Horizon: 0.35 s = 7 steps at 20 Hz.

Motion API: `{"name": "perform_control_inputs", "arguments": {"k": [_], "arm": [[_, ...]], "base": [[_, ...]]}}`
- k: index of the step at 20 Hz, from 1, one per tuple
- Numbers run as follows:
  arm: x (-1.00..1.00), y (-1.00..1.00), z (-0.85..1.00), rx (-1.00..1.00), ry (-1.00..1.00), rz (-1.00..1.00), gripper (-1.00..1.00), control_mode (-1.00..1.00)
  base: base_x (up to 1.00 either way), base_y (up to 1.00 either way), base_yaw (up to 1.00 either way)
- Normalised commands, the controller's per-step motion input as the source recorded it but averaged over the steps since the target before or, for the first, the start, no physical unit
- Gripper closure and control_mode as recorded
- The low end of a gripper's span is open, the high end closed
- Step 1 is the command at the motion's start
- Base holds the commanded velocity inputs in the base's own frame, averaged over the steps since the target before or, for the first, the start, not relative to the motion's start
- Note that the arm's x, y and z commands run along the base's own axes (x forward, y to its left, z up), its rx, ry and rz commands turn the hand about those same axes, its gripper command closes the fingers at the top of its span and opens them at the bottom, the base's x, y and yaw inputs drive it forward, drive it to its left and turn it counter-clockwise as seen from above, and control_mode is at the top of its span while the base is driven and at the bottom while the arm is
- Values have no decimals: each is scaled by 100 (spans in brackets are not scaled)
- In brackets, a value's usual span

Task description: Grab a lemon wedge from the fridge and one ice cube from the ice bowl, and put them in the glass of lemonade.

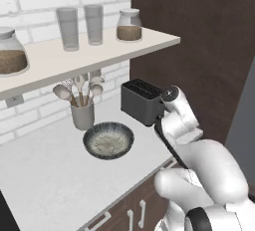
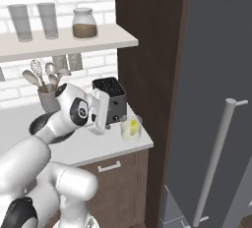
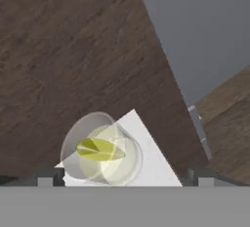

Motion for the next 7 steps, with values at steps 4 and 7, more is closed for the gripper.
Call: {"name": "perform_control_inputs", "arguments": {"k": [4,7], "arm": [[-88,45,49,4,-8,0,-100,-100],[-89,68,43,0,-11,0,-100,-100]], "base": [[0,0,0],[0,0,0]]}}
